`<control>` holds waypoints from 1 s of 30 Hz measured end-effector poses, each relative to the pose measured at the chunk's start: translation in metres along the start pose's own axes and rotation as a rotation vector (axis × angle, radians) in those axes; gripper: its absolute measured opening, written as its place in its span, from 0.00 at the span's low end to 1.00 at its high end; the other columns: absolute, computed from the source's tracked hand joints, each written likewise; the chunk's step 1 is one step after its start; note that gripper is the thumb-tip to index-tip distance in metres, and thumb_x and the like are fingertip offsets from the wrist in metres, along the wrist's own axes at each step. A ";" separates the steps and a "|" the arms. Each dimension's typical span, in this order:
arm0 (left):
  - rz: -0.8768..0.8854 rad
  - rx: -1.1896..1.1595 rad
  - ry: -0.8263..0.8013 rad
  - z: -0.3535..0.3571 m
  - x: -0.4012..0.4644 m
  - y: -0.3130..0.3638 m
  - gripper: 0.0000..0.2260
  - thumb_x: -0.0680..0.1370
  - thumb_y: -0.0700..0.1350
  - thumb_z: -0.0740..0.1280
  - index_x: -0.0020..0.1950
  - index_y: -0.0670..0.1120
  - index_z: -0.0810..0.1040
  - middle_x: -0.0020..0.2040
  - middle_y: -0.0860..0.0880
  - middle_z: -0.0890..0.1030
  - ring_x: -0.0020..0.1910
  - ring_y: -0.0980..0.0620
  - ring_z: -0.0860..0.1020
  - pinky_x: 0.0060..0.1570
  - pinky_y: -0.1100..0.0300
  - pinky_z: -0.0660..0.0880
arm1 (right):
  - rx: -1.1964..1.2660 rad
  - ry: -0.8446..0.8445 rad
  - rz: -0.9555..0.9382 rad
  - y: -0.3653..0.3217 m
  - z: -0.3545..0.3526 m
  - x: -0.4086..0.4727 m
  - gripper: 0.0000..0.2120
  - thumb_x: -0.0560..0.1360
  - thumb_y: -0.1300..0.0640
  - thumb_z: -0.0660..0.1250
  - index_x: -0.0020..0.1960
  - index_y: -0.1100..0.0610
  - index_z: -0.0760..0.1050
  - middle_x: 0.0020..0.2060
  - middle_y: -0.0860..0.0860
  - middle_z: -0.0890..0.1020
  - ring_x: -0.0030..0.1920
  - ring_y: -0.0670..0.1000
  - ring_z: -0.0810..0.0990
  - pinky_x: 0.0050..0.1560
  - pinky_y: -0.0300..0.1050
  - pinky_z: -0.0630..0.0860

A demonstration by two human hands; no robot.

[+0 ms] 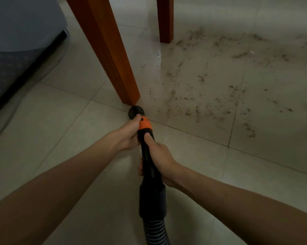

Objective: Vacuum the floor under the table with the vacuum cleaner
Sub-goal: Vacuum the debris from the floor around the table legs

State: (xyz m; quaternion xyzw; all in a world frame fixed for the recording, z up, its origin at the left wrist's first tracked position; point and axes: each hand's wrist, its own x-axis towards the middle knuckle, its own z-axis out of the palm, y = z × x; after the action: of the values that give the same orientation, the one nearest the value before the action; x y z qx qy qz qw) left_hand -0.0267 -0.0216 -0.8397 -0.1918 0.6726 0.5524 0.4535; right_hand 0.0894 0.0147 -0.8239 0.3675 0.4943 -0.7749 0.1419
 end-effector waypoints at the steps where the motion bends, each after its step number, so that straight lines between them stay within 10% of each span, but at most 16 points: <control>1: -0.016 -0.015 -0.008 -0.003 -0.004 0.000 0.20 0.82 0.56 0.52 0.56 0.41 0.73 0.38 0.44 0.74 0.34 0.51 0.74 0.29 0.61 0.75 | 0.054 -0.027 0.014 0.000 0.003 -0.004 0.24 0.81 0.44 0.56 0.55 0.67 0.71 0.29 0.57 0.75 0.24 0.52 0.75 0.25 0.40 0.75; 30: -0.088 0.292 -0.034 0.045 -0.034 -0.012 0.21 0.81 0.57 0.54 0.45 0.40 0.71 0.39 0.43 0.75 0.34 0.49 0.73 0.34 0.59 0.72 | 0.254 0.176 0.020 0.011 -0.004 -0.038 0.25 0.81 0.42 0.55 0.48 0.64 0.73 0.21 0.53 0.73 0.19 0.51 0.73 0.24 0.41 0.72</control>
State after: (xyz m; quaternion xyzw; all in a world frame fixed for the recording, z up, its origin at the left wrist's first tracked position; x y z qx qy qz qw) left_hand 0.0172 0.0075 -0.8177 -0.1439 0.7288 0.4316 0.5118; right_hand 0.1242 0.0073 -0.8053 0.4538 0.3991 -0.7946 0.0583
